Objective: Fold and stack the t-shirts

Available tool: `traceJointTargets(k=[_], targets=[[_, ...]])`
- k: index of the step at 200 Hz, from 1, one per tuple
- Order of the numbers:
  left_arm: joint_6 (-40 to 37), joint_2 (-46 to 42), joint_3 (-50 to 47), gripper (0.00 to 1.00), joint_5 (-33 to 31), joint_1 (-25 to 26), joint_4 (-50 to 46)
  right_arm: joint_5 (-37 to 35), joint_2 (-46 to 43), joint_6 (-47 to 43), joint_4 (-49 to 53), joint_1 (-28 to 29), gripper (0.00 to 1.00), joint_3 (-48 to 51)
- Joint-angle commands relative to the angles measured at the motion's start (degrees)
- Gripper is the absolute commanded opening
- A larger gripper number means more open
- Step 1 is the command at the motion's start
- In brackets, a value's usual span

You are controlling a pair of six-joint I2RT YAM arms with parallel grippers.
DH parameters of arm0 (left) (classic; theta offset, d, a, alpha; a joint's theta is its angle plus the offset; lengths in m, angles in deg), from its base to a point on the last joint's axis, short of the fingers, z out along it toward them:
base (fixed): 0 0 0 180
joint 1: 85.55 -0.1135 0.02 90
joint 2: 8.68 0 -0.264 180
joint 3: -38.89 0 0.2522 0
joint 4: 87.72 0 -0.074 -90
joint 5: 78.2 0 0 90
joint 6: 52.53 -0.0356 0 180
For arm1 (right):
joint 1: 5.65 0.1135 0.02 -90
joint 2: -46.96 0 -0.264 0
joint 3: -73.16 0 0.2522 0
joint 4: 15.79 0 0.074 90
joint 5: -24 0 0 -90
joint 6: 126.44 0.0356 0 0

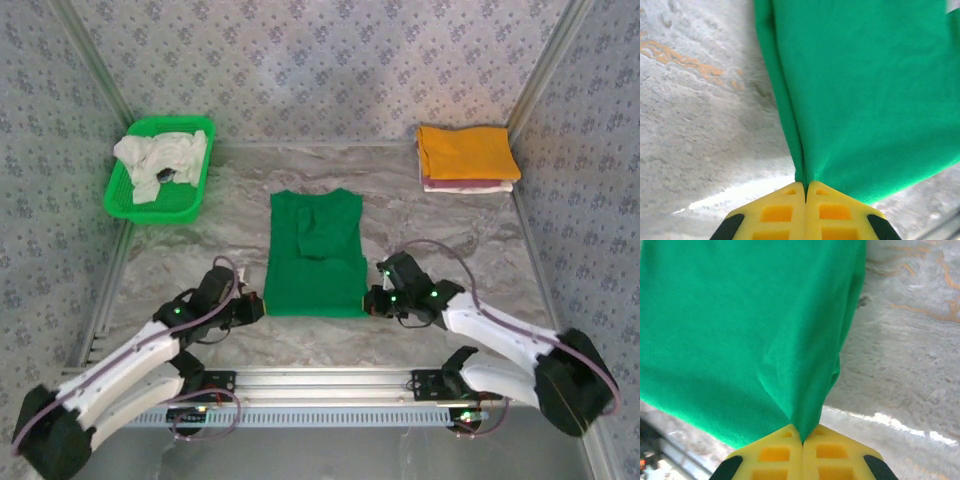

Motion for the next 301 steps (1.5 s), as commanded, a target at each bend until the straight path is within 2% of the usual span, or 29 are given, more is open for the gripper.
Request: traceJointTargets(k=[1, 21, 34, 61, 74, 94, 129, 166, 196, 219, 224, 234, 237, 240, 257, 273, 286, 301], targets=[[1.32, -3.95, 4.34, 0.00, -3.80, 0.36, -8.69, -4.43, -5.01, 2.47, 5.83, 0.23, 0.00, -2.99], [-4.21, -1.34, 12.84, 0.00, -7.50, 0.15, -8.97, -5.11, -4.73, -0.07, 8.09, -1.38, 0.00, -9.07], [-8.67, 2.90, 17.85, 0.00, -8.66, -2.02, -8.42, -4.46, -2.07, -2.49, 7.75, -4.38, 0.00, -13.25], [-14.65, 13.86, 22.98, 0.00, -0.44, -11.73, -0.01, -2.96, 7.18, -7.15, 3.52, -9.88, 0.00, -20.64], [-16.32, 18.46, 25.74, 0.00, 1.19, -14.30, 2.87, -2.22, 12.26, -9.87, 3.28, -12.08, 0.00, -24.28], [-19.94, 24.29, 30.43, 0.00, 0.99, -15.90, 4.25, -0.96, 18.98, -11.49, 1.43, -14.47, 0.00, -28.90], [-22.83, 33.30, 34.48, 0.00, 4.58, -20.05, 8.89, 0.80, 28.85, -12.77, 1.21, -17.08, 0.00, -35.89], [-24.27, 40.88, 37.48, 0.00, 5.87, -22.54, 13.14, 2.20, 36.03, -12.22, -0.17, -18.54, 0.00, -39.12], [-25.60, 51.07, 43.47, 0.00, 8.63, -23.47, 13.90, 3.62, 43.68, -12.61, 0.52, -20.01, 0.00, -46.76], [-26.30, 57.82, 48.60, 0.00, 8.03, -24.25, 14.95, 4.22, 50.00, -12.60, -0.07, -21.12, 0.00, -51.99], [-26.63, 59.38, 49.86, 0.10, 7.83, -24.47, 15.20, 4.19, 51.39, -12.42, -0.29, -21.43, 0.04, -53.31], [-27.69, 62.80, 53.28, 0.43, 6.23, -24.94, 14.85, 3.83, 54.42, -11.64, -0.67, -22.21, 0.28, -56.18], [-27.91, 63.96, 54.36, 0.51, 5.39, -25.08, 14.69, 4.06, 55.28, -11.51, -0.61, -22.50, 0.33, -57.27], [-28.04, 65.11, 55.39, 0.55, 4.55, -25.20, 14.46, 4.47, 56.53, -11.31, -0.32, -22.83, 0.37, -58.33], [-28.01, 70.23, 61.21, 0.52, 4.15, -26.49, 14.03, 6.98, 61.72, -10.75, 1.39, -24.36, 0.43, -66.03], [-26.90, 70.40, 62.68, 0.51, 2.17, -26.73, 14.49, 7.98, 62.78, -11.37, 3.93, -24.92, 0.50, -70.40], [-24.92, 67.11, 59.64, 0.51, 1.31, -26.41, 16.12, 7.28, 59.42, -12.19, 4.52, -24.51, 0.50, -68.11], [-23.29, 62.03, 53.11, 0.49, 2.09, -24.89, 20.53, 8.26, 53.30, -12.35, 2.27, -23.38, 0.48, -60.86]])
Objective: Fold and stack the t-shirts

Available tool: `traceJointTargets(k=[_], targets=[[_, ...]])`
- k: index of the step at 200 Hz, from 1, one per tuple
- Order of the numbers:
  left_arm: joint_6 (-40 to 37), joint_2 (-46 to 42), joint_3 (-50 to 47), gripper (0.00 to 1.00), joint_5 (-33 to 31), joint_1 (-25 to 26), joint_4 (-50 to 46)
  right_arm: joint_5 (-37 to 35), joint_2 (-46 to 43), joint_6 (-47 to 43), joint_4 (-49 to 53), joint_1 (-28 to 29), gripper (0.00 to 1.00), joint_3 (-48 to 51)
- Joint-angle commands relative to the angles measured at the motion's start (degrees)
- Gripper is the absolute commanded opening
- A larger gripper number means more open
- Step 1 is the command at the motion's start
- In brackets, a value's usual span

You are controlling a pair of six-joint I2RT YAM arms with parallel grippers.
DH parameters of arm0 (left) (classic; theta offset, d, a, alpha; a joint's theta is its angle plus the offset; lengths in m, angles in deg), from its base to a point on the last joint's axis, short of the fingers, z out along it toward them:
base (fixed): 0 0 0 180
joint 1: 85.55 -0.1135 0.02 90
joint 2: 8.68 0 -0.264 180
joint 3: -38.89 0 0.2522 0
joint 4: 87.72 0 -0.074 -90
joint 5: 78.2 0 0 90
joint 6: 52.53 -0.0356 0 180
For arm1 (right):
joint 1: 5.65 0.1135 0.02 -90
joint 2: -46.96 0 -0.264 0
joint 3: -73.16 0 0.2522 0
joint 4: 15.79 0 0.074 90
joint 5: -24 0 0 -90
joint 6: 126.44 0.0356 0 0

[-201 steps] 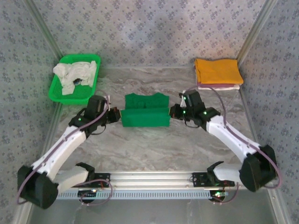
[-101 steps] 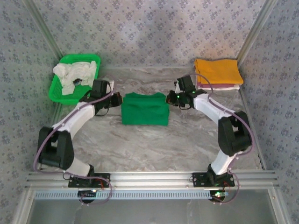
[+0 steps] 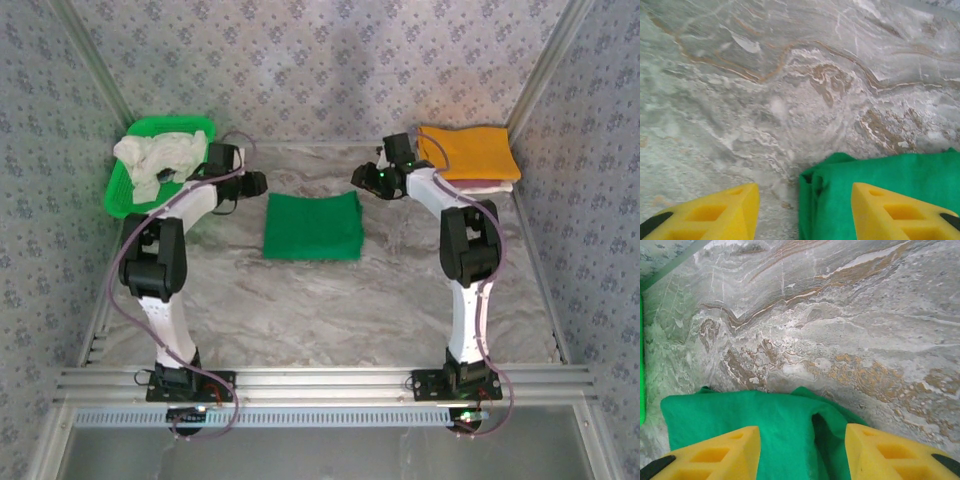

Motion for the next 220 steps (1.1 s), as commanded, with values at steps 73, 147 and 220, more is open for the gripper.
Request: traceJointTargets(k=[73, 147, 220], targets=[[1.60, 1.73, -5.66, 0.34, 4.06, 8.26, 13.90, 4.86, -3.19, 1.47, -11.57, 7.55, 0.20, 11.45], [4.38, 14.73, 4.33, 0.31, 3.76, 4.60, 11.20, 6.05, 6.82, 5.62, -14.87, 1.46, 0.20, 7.22], [5.76, 2.14, -0.89, 0.39, 2.92, 4.31, 10.06, 12.68, -2.21, 8.23, -12.87, 0.30, 0.38, 9.33]])
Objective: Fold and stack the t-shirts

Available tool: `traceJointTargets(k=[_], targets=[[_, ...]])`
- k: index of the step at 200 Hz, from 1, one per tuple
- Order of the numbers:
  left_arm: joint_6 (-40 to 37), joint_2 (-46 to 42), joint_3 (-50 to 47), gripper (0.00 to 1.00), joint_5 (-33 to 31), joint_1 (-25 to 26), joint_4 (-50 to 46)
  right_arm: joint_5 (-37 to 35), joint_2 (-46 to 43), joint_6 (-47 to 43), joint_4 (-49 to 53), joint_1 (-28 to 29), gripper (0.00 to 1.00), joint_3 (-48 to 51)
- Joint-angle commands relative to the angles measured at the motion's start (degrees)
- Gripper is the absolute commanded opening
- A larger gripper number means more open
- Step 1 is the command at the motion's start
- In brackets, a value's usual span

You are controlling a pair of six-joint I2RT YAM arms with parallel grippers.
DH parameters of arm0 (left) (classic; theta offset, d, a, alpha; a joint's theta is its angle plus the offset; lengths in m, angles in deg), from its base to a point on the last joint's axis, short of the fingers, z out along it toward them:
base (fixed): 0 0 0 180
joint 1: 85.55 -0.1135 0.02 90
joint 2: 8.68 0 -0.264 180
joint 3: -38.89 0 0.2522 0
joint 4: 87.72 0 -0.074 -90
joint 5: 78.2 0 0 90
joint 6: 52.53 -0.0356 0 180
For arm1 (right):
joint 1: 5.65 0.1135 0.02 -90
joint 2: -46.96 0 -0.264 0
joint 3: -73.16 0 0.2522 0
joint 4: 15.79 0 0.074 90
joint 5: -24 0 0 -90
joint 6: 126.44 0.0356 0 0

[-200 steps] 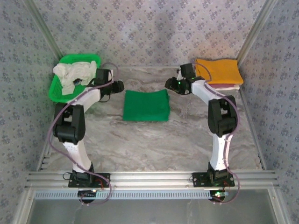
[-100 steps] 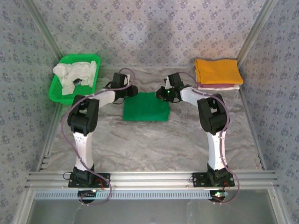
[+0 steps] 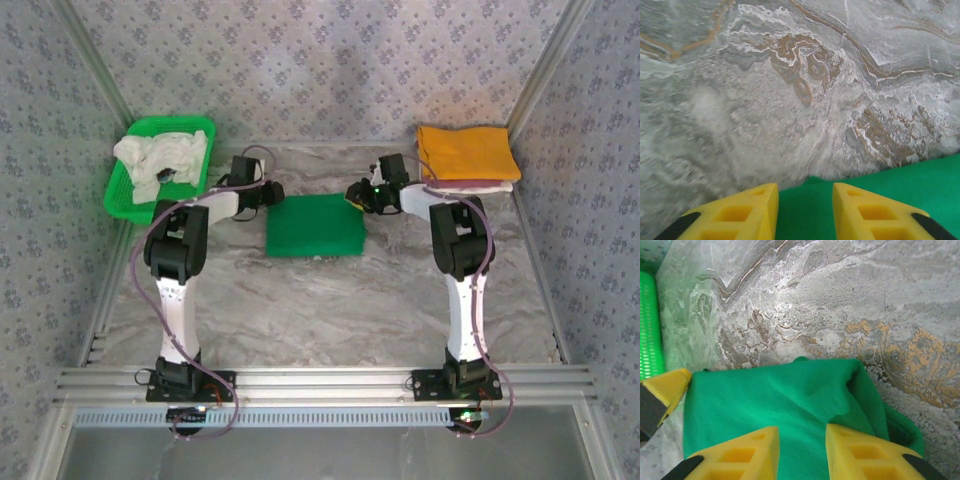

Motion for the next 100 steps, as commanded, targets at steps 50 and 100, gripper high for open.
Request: traceJointTargets(k=[50, 100], targets=[[0.64, -20.60, -14.51, 0.43, -7.29, 9.13, -5.66, -13.51, -20.64, -5.55, 14.53, 4.10, 0.61, 14.56], [2.36, -20.21, -24.88, 0.42, -11.00, 11.21, -2.48, -15.22, -15.23, -7.22, 16.43, 4.52, 0.66, 13.79]])
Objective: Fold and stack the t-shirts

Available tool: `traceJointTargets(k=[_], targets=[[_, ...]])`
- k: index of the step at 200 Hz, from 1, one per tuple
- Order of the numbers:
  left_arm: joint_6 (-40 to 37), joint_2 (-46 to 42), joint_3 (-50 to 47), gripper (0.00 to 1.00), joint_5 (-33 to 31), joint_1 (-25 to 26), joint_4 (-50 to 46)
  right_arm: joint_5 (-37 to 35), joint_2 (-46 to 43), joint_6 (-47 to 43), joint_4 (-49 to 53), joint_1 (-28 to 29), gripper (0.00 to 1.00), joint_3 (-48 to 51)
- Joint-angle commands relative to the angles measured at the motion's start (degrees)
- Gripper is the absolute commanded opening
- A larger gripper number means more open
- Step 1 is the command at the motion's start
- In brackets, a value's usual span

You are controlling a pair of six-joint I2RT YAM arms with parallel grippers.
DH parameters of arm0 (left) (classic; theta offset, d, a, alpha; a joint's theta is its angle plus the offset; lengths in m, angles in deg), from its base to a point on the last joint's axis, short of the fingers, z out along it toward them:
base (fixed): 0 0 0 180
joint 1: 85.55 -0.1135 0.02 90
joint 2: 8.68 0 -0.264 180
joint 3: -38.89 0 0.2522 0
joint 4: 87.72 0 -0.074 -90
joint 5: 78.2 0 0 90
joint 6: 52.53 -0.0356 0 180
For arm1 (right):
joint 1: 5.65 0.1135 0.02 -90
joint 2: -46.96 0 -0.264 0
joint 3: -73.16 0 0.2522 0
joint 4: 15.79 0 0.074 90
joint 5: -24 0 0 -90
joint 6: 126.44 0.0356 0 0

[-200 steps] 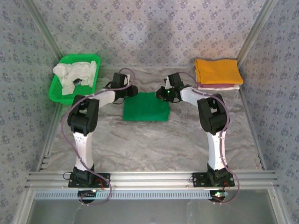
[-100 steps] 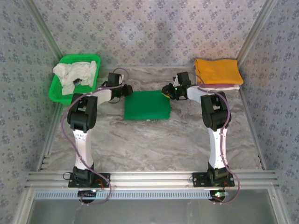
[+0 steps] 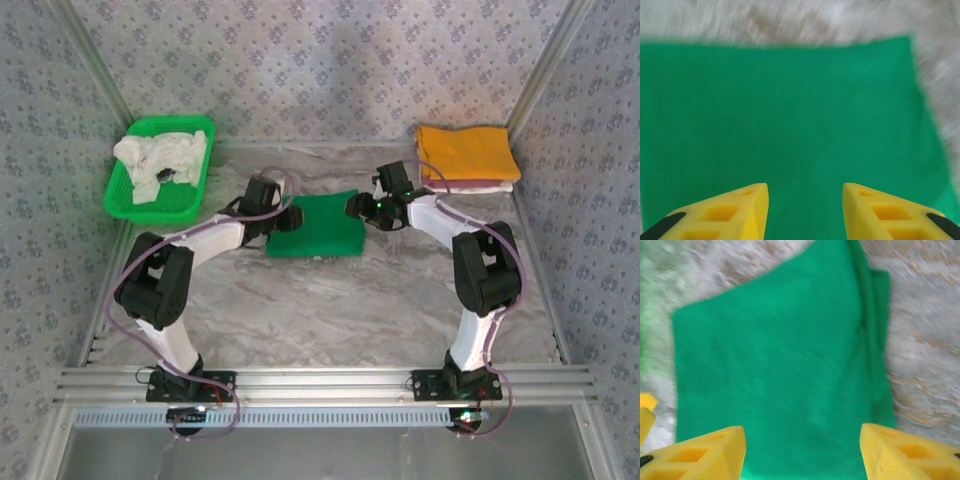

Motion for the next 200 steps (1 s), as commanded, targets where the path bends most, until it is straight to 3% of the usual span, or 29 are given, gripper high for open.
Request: traceJointTargets(k=[1, 94, 200], targets=[[1.18, 1.46, -3.64, 0.42, -3.54, -0.82, -0.62, -2.70, 4.42, -2.36, 4.04, -0.35, 0.66, -0.63], [0.85, 4.90, -8.29, 0.39, -5.12, -0.90, 4.74, 3.71, 12.53, -0.85, -0.82, 0.54, 0.64, -4.98], [0.59, 3.51, -8.13, 0.40, -4.56, -0.94, 5.64, 7.63, 15.96, 4.63, -4.81, 2.79, 0.40, -7.80]])
